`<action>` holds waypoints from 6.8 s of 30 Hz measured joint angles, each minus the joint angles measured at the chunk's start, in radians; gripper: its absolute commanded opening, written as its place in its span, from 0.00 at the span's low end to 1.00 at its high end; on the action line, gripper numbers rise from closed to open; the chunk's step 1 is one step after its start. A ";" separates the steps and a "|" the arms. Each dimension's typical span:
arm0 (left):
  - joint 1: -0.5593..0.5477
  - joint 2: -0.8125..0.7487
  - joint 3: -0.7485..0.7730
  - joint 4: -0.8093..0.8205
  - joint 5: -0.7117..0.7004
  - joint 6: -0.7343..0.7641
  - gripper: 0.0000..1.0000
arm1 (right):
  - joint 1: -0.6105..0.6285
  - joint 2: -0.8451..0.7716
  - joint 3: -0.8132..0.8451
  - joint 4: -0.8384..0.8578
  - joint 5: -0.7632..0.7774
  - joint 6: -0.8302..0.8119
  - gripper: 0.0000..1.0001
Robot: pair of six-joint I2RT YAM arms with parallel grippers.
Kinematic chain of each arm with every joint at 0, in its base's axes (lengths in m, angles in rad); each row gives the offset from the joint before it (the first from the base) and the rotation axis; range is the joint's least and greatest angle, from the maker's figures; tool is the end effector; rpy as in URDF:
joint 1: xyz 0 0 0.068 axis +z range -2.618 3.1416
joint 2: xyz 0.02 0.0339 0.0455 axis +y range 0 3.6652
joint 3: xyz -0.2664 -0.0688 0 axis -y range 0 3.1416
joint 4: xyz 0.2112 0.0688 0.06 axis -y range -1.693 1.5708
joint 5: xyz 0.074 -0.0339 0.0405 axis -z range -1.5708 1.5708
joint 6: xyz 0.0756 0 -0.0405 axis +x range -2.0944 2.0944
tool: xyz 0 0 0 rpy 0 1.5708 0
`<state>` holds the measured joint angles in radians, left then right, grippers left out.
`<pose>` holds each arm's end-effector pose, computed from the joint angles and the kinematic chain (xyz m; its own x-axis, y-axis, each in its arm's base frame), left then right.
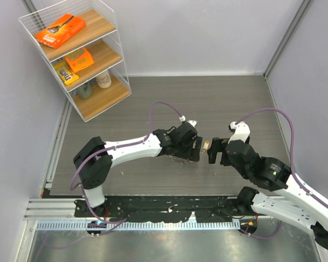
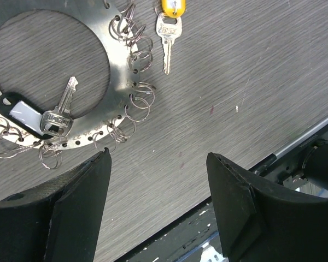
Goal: Put the keys on the keyring
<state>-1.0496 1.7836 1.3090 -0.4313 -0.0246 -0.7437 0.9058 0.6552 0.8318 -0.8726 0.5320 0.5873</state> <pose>0.1927 -0.3319 0.2130 -0.8702 0.1564 -0.4672 0.3672 0.8381 -0.4035 0.0999 0.0652 0.2828 -0.5720 0.0444 -0.8190 -0.1453 0.9772 0.1545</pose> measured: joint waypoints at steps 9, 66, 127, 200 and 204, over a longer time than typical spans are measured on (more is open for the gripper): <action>0.000 0.049 0.001 -0.017 0.000 -0.039 0.72 | 0.000 -0.029 -0.009 0.005 -0.035 -0.002 0.96; 0.057 -0.022 -0.212 0.083 0.073 -0.048 0.00 | 0.000 -0.039 -0.074 0.077 -0.165 -0.010 0.98; -0.092 -0.999 -0.573 0.324 0.437 0.362 0.00 | 0.060 0.013 -0.007 0.455 -1.054 -0.347 0.55; -0.095 -1.490 -0.824 -0.213 -0.260 -0.005 0.74 | 0.703 0.689 -0.176 0.703 -0.425 -0.105 0.57; -0.095 -1.479 -0.824 -0.212 -0.259 -0.005 0.74 | 0.725 0.711 -0.176 0.686 -0.417 -0.082 0.53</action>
<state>-1.1442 0.3042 0.4850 -0.6430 -0.2832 -0.7486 1.6310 1.3666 0.6559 -0.1867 0.1150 0.5049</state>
